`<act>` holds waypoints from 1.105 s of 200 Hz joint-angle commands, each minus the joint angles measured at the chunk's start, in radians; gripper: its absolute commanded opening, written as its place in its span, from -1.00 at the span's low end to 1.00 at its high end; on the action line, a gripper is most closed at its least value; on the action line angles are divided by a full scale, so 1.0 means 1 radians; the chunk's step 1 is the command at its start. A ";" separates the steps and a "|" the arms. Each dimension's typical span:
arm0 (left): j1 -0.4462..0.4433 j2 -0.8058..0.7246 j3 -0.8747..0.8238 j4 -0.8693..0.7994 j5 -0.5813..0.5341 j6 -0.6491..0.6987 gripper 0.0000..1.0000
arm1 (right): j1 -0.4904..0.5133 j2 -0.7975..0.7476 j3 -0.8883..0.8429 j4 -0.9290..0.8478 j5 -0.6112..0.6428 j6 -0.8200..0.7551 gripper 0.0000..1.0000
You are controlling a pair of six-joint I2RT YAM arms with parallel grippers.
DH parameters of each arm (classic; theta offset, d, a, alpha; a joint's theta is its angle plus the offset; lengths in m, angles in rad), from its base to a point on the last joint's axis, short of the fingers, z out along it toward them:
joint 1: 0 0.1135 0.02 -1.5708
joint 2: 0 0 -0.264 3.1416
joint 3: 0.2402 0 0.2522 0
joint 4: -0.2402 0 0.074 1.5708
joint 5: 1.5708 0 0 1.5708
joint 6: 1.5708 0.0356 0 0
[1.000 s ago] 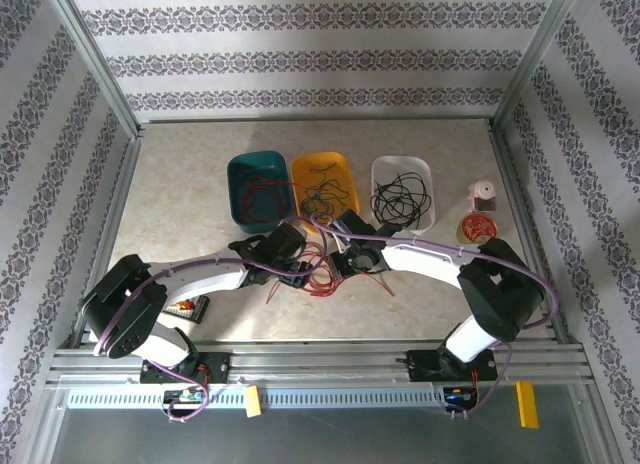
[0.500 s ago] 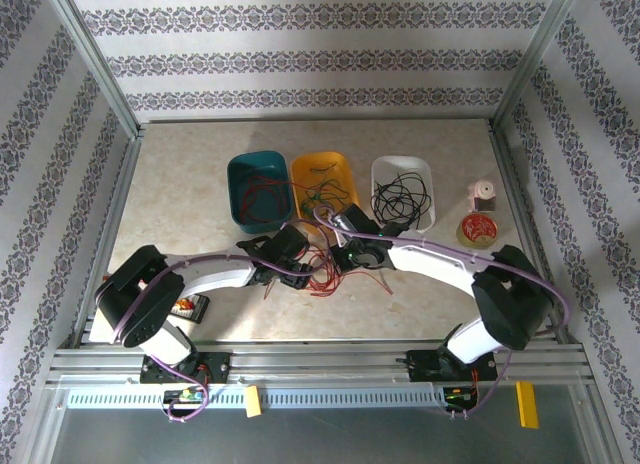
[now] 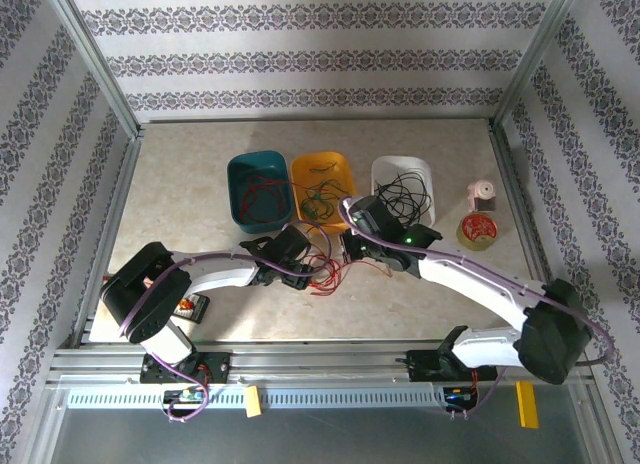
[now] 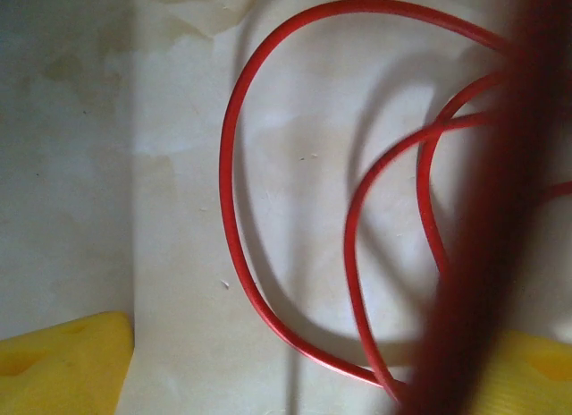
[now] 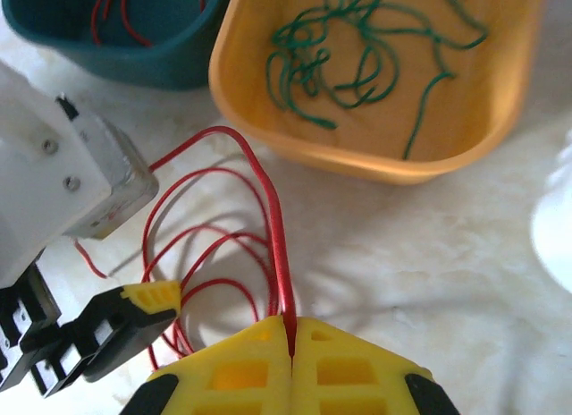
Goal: Untangle the cables
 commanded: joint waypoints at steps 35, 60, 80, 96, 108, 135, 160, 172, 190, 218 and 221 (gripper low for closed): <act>0.026 -0.026 -0.062 0.042 -0.011 -0.017 0.74 | -0.001 -0.161 0.056 -0.044 0.325 0.044 -0.94; 0.030 -0.040 -0.071 0.049 0.002 -0.018 0.75 | -0.001 -0.206 0.083 -0.048 0.388 0.041 -0.94; 0.032 -0.048 -0.078 0.058 0.009 -0.017 0.75 | -0.003 -0.247 0.100 -0.037 0.410 0.028 -0.93; 0.034 -0.047 -0.079 0.058 0.012 -0.018 0.75 | -0.002 -0.281 0.112 -0.025 0.419 0.020 -0.92; 0.034 -0.046 -0.081 0.061 0.016 -0.017 0.75 | -0.003 -0.301 0.119 -0.018 0.426 0.015 -0.92; 0.034 -0.061 -0.092 0.073 0.037 -0.007 0.75 | 0.002 -0.344 0.145 0.006 0.445 0.000 -0.92; 0.034 -0.131 -0.130 0.135 0.075 0.012 0.76 | 0.006 -0.367 0.186 0.062 0.410 -0.044 -0.92; 0.034 -0.182 -0.149 0.167 0.077 0.018 0.77 | 0.007 -0.358 0.228 0.073 0.374 -0.062 -0.91; 0.034 -0.289 -0.180 0.226 0.072 0.019 0.77 | 0.014 -0.334 0.286 0.101 0.325 -0.084 -0.91; 0.033 -0.492 -0.197 0.283 -0.064 -0.043 0.79 | 0.035 -0.262 0.387 0.136 0.257 -0.119 -0.91; 0.034 -0.514 -0.197 0.280 -0.102 -0.061 0.79 | 0.036 -0.251 0.399 0.139 0.251 -0.122 -0.90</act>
